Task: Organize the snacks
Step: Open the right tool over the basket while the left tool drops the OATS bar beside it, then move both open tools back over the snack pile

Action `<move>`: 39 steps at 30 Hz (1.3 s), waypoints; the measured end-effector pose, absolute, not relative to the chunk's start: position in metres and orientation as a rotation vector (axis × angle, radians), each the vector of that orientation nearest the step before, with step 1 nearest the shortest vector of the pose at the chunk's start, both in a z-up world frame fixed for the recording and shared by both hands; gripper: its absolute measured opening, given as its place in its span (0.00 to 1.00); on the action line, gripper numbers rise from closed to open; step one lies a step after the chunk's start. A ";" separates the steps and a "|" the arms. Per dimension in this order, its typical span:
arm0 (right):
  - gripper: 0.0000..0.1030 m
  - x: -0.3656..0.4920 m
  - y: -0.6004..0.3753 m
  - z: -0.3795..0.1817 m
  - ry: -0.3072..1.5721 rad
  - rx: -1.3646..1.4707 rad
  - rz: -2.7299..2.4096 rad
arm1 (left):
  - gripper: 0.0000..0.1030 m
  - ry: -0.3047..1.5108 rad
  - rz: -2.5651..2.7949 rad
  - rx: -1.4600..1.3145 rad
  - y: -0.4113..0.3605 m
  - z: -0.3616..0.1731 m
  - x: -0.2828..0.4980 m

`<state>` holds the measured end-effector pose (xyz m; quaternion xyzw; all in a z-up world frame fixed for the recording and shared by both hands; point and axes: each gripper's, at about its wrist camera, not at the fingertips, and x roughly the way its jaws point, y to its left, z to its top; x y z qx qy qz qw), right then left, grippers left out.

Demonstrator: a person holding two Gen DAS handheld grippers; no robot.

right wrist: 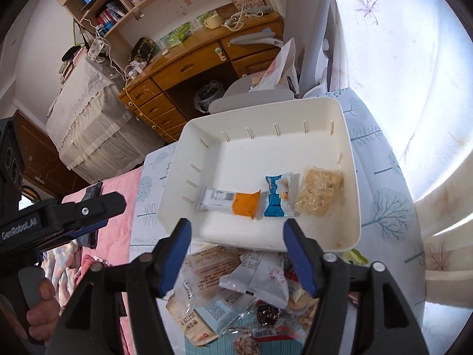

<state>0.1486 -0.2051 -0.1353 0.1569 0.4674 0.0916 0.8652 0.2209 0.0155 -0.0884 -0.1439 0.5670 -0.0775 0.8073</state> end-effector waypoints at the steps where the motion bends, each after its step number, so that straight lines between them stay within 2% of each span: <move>1: 0.70 0.142 -0.202 -0.132 0.966 0.328 0.188 | 0.72 1.211 -0.173 -0.308 0.018 -0.086 0.217; 14: 0.73 0.064 -0.163 -0.114 0.886 0.361 0.097 | 0.72 1.179 -0.284 -0.211 0.056 -0.065 0.140; 27: 0.74 -0.013 -0.131 -0.130 0.845 0.425 -0.023 | 0.72 1.196 -0.356 -0.069 0.092 -0.083 0.076; 39: 0.74 -0.047 -0.122 -0.155 0.922 0.268 0.000 | 0.72 1.259 -0.332 -0.011 0.095 -0.109 0.051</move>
